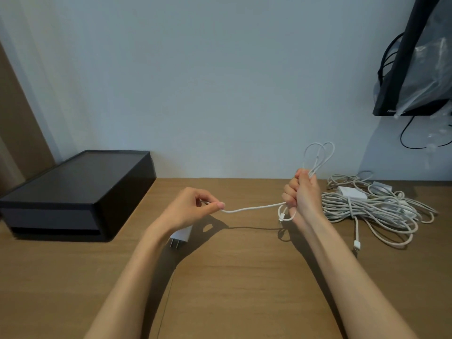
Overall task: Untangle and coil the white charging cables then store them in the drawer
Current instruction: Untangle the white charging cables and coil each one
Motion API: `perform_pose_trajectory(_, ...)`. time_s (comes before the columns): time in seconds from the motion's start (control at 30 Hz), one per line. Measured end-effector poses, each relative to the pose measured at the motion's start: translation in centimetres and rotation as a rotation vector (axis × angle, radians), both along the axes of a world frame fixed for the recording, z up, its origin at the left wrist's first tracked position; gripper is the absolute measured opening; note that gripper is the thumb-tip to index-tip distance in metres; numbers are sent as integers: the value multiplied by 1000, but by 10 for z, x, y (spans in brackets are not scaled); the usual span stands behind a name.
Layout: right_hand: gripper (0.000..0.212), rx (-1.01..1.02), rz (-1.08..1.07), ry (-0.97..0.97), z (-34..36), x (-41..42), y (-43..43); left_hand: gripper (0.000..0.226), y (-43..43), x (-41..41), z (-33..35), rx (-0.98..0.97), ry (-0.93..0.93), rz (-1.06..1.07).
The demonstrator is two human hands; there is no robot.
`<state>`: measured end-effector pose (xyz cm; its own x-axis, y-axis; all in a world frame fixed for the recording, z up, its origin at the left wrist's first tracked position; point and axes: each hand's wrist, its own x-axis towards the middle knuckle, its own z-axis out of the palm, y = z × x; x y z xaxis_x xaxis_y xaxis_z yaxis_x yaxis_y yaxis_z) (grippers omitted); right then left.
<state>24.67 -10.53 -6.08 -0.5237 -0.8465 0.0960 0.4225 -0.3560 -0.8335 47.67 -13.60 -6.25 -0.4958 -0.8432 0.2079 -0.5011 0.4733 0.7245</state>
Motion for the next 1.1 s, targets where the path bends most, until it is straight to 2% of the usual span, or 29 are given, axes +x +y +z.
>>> perform_pose_trajectory(0.1,30,13,16,42,1,1,2,14,3,-5,-2,33,-134,-101)
perform_pose_trajectory(0.17,29,38,27,137,2,2,4,23,2,-5,-6,41,-175,-121)
perform_pose_trajectory(0.27,27,102,7,511,-4,2,2,32,-4,3,-9,22,-154,-67)
perform_pose_trajectory(0.37,25,173,-69,1064,-12,1,3,33,-9,12,-11,-10,-112,16)
perform_pose_trajectory(0.4,25,193,-76,1187,-14,2,4,31,-10,13,-12,-17,-112,33)
perform_pose_trajectory(0.47,25,205,-42,1289,-14,5,9,24,-11,12,-11,-33,-123,62)
perform_pose_trajectory(0.57,27,211,23,1283,-10,9,12,20,-10,10,-9,-64,-72,76)
perform_pose_trajectory(0.7,30,145,192,1002,-1,23,16,17,-5,2,-6,-106,-49,24)
perform_pose_trajectory(0.87,36,267,416,901,-5,40,18,18,-2,-15,-10,-125,-33,-2)
perform_pose_trajectory(1.0,24,357,611,843,-5,45,22,20,0,-17,-9,-35,129,21)
perform_pose_trajectory(1.1,29,307,706,817,-3,47,24,20,4,-20,-8,16,183,10)
